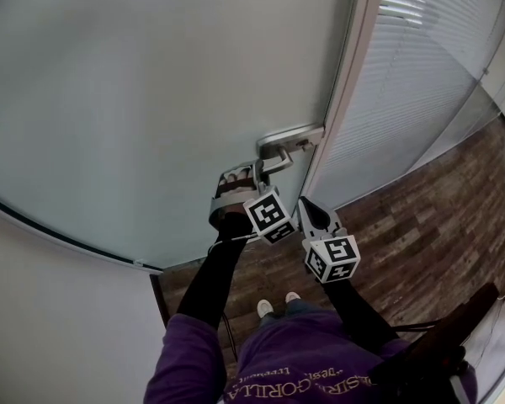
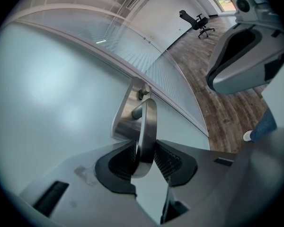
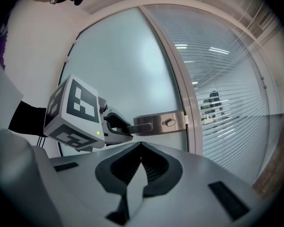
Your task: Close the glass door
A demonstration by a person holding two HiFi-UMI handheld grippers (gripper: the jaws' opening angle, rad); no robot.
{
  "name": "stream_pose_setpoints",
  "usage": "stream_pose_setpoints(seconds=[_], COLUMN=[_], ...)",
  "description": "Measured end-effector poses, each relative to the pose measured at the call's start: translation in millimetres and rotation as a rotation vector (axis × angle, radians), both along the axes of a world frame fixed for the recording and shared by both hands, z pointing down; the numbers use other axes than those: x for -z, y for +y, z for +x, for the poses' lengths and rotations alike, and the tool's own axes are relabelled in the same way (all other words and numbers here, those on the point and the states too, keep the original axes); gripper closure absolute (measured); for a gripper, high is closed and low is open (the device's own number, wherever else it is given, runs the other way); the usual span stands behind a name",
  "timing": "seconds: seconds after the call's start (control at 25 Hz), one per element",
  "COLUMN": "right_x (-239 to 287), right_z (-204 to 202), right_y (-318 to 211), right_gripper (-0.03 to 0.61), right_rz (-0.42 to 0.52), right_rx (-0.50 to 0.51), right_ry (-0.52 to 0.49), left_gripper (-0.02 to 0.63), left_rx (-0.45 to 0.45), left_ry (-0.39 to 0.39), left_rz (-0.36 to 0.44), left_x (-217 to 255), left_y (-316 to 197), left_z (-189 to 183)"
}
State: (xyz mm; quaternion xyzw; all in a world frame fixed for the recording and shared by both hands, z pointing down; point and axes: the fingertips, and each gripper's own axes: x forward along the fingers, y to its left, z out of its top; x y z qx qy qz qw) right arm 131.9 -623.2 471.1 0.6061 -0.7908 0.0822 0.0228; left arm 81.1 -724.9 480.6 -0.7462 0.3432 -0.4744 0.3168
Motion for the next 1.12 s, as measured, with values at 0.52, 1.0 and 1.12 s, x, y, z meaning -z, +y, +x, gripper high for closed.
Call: stream_pose_setpoints(seconds=[0.52,1.0,1.12], right_x=[14,11,10], right_z=[12,20,23], right_y=[-19,-22,-22], right_gripper=[0.588,0.588,0.588], right_rz=[0.018,0.019,0.015], right_rx=[0.035,0.026,0.019], right_ry=[0.003,-0.003,-0.002], left_gripper=[0.494,0.486,0.483], left_rx=[0.079,0.116,0.113], left_ry=[0.061,0.078,0.079], left_rz=[-0.062,-0.090,-0.088], left_x=[1,-3,-3], left_y=[-5,-18,-19], left_z=[-5,-7,-7])
